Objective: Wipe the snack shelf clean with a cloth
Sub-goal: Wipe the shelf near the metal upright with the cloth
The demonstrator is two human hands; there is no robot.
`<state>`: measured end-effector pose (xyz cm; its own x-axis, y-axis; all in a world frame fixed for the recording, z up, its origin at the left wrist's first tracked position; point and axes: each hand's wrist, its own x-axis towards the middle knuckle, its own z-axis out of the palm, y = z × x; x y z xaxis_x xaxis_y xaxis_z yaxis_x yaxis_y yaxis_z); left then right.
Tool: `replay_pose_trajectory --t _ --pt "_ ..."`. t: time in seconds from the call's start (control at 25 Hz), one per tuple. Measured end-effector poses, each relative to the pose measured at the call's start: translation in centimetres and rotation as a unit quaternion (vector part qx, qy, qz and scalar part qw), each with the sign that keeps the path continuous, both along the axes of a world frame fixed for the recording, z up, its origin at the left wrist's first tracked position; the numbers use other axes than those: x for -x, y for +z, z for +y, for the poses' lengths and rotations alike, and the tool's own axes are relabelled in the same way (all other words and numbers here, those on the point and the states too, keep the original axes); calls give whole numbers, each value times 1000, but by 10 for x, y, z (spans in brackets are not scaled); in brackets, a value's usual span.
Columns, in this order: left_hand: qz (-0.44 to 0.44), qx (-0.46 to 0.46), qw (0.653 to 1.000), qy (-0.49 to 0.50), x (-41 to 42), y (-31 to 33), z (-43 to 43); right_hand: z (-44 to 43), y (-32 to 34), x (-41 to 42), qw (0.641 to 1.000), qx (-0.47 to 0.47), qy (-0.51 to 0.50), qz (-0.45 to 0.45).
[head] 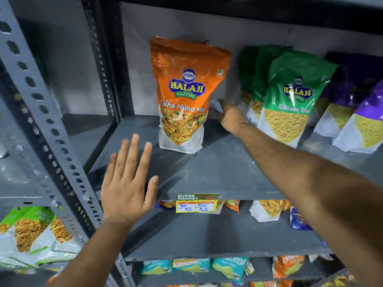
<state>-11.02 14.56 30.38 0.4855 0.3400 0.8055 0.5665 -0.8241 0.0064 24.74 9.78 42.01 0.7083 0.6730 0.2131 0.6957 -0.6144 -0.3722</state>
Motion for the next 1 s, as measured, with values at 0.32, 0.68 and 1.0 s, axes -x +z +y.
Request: replay_pose_trajectory --t 0.32,0.68,1.0 --pt "33 -21 999 3 0 0 1 15 -38 -20 992 118 17 47" --pt "87 112 990 18 1 5 -2 -13 -43 0 991 98 83 34" --pt "147 175 973 23 2 11 -2 -58 -56 15 991 60 119 17"
